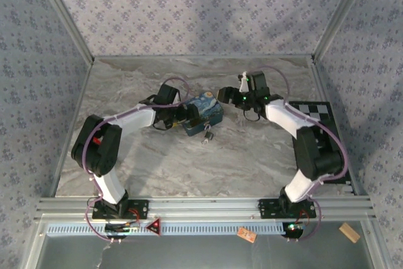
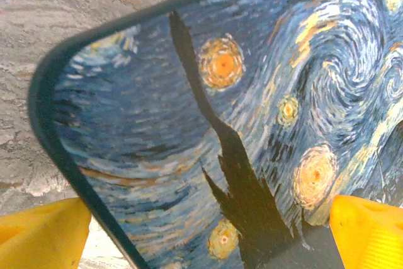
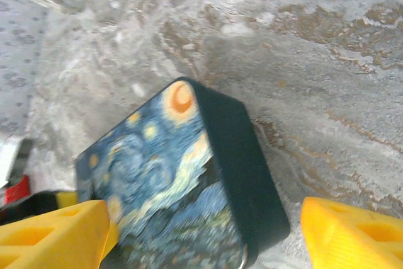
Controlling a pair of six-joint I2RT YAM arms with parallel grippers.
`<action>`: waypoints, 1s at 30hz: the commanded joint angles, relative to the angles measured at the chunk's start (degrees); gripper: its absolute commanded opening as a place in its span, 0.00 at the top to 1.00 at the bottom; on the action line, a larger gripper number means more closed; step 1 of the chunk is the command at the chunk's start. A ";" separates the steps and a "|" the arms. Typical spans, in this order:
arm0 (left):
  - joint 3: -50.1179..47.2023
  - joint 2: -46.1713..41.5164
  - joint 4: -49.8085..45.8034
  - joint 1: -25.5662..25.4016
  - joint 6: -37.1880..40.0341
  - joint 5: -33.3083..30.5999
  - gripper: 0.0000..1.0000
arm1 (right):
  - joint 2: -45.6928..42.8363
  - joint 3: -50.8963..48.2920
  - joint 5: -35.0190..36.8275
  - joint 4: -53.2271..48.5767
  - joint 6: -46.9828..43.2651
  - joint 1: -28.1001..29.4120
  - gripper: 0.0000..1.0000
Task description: Unlock the padlock with the key
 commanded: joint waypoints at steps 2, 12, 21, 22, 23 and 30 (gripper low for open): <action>-0.31 -1.97 0.25 0.41 -0.76 -1.62 0.03 | -3.96 -10.86 -4.67 9.09 0.41 2.61 0.21; -0.85 -2.01 1.12 0.67 -1.98 0.72 0.03 | -3.92 -27.53 -7.53 32.91 11.87 7.86 0.38; -0.13 -1.49 -0.30 0.67 -2.73 -1.36 0.03 | 7.75 -25.88 -10.33 43.68 14.78 7.84 0.54; -0.01 -1.40 -0.99 0.69 -2.75 -2.19 0.03 | 8.43 -25.53 -9.84 43.97 14.63 8.17 0.53; -0.15 -1.40 -1.38 0.67 -2.92 -3.02 0.03 | 8.98 -25.03 -9.39 43.61 14.46 8.41 0.54; -0.63 -0.28 -1.76 0.67 -2.85 -4.36 0.04 | 10.86 -25.16 -5.07 45.35 13.24 9.24 0.54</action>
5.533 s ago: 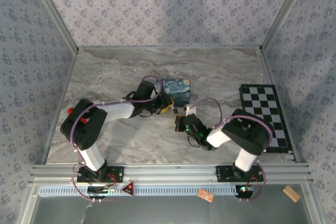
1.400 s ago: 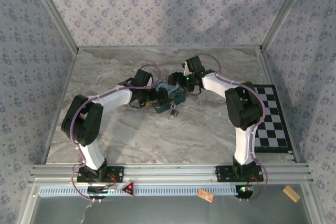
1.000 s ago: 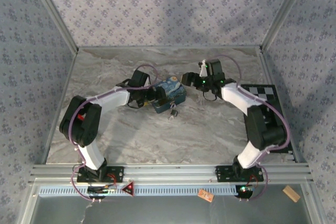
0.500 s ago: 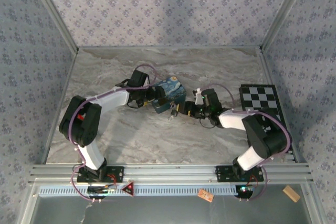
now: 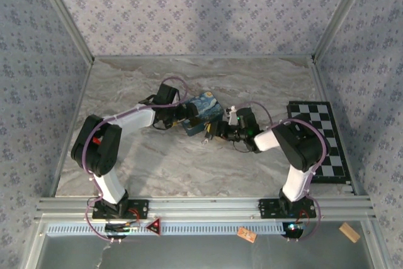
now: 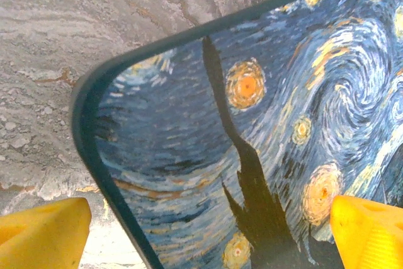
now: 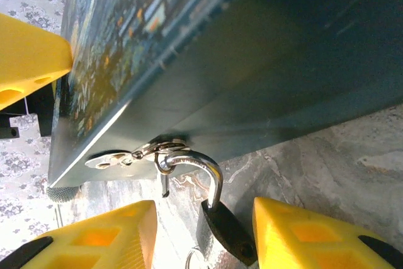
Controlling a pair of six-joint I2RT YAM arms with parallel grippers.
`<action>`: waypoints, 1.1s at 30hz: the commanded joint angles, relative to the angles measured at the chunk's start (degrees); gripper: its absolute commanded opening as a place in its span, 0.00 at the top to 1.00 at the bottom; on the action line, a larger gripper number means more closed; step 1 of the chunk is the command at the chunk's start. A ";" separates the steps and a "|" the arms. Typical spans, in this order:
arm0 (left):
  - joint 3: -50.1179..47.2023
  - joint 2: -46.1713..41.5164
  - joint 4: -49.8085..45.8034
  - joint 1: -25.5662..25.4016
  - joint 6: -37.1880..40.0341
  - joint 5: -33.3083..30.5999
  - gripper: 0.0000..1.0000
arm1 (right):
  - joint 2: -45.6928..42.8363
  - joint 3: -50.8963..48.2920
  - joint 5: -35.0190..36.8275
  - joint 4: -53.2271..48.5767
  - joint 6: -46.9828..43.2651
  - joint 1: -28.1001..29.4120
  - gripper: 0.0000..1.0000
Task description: Unlock the padlock with the key
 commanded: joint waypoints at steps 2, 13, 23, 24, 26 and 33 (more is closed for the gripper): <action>-0.49 0.03 -2.45 0.39 -0.53 -2.87 0.04 | 1.77 1.32 2.37 2.47 -1.08 0.52 0.55; -0.32 0.51 -2.09 0.43 -0.49 -2.35 0.04 | 3.63 1.29 5.93 3.03 -2.16 2.56 0.65; -0.77 0.25 -1.86 0.43 -0.66 -2.18 0.04 | 6.95 1.66 7.76 8.72 0.92 3.74 0.73; -0.84 0.19 -1.88 0.45 -0.63 -2.18 0.04 | 6.95 1.58 8.02 8.77 0.97 3.74 0.74; -0.90 0.16 -1.92 0.39 -0.58 -2.20 0.04 | 6.95 1.57 8.04 8.96 1.16 3.74 0.77; -0.94 0.25 -1.71 0.39 -0.73 -2.44 0.04 | 6.62 0.81 7.60 11.80 4.89 3.81 0.84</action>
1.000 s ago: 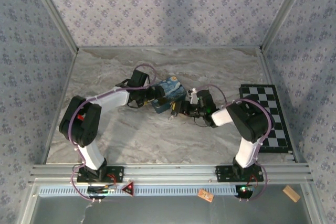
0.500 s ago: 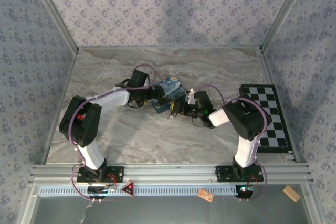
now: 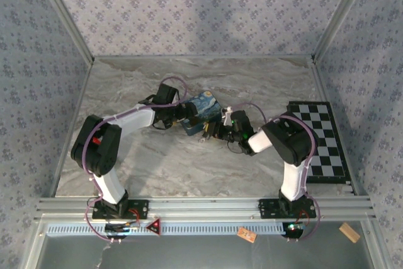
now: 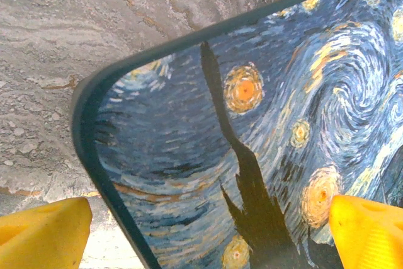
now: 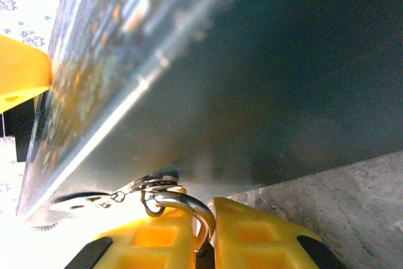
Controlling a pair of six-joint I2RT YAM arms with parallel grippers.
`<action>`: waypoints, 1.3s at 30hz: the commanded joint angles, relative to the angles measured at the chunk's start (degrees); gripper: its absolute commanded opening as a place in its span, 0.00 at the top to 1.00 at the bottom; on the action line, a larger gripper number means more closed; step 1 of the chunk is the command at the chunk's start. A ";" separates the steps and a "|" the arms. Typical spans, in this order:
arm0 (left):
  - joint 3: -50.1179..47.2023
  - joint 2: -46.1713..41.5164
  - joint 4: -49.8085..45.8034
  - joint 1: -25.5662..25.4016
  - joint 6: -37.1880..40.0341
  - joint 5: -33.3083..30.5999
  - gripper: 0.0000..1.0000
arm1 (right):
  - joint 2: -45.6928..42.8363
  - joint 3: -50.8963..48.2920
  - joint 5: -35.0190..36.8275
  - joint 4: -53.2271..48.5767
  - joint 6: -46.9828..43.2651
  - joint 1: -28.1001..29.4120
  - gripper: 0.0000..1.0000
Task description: Unlock the padlock with the key
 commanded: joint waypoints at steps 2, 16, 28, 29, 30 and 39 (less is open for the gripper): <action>-1.03 0.23 -2.10 0.28 -0.26 -1.80 0.04 | 0.21 -0.71 1.44 3.25 4.01 0.38 0.85; -1.18 0.67 -1.59 0.30 -0.93 -2.12 0.05 | -0.18 -3.32 4.68 9.52 12.08 1.02 0.96; -1.47 0.58 -1.46 0.28 -1.02 -2.03 0.05 | 2.44 -3.73 7.32 14.26 18.64 1.87 1.00; -1.47 0.58 -1.46 0.30 -1.02 -2.07 0.05 | 2.43 -4.04 7.71 14.62 19.12 1.83 1.00; -1.53 0.58 -1.44 0.29 -1.02 -2.07 0.05 | 2.53 -4.27 8.07 15.04 19.65 1.83 1.00; -1.70 0.49 -1.15 0.31 -1.18 -2.07 0.05 | 3.22 -4.71 8.90 17.51 22.89 2.17 1.00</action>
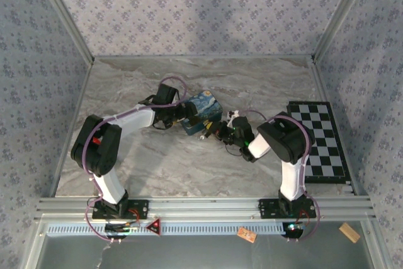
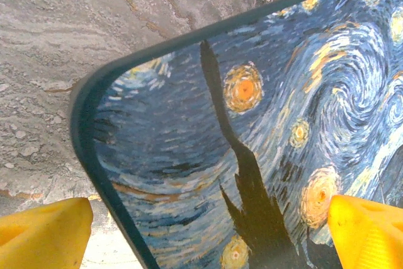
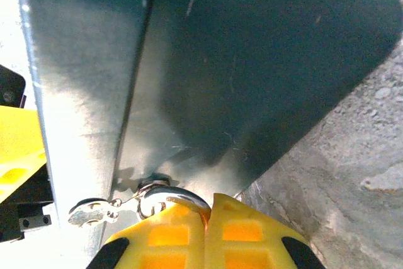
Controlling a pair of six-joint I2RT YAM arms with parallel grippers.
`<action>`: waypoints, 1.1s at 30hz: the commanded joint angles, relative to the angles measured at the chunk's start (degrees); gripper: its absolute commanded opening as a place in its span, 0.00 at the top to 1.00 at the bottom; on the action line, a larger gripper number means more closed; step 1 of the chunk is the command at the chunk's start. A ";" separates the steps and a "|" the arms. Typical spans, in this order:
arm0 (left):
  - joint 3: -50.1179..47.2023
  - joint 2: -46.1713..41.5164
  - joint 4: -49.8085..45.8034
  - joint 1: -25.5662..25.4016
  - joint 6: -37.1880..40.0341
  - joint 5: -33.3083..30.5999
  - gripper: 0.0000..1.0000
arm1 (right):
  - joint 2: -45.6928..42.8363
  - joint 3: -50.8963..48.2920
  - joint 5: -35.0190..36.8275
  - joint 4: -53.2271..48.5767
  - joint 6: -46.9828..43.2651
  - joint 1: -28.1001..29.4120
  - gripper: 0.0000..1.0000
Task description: Unlock the padlock with the key
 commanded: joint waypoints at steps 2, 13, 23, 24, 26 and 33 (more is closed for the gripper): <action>-1.38 0.49 -2.01 0.28 -0.06 -1.61 0.05 | 0.60 -0.33 1.74 3.41 2.27 0.33 1.00; -1.29 0.27 -2.48 0.30 -0.06 -1.61 0.05 | 0.53 -0.89 1.56 5.22 5.74 -0.50 1.00; -1.48 -0.21 -2.90 0.30 0.17 -1.51 0.05 | -0.04 -1.34 4.79 4.43 10.04 0.00 1.00; -1.47 -0.13 -2.84 0.28 0.21 -1.52 0.05 | -0.18 -1.39 4.78 4.44 10.20 -0.22 1.00; -1.25 0.22 -2.58 0.39 0.36 -1.04 0.05 | -0.28 -1.64 4.34 5.09 9.75 -0.74 1.00; -0.90 0.43 -2.53 0.39 0.31 -1.07 0.05 | -0.61 -3.93 4.71 6.56 9.45 -2.18 1.00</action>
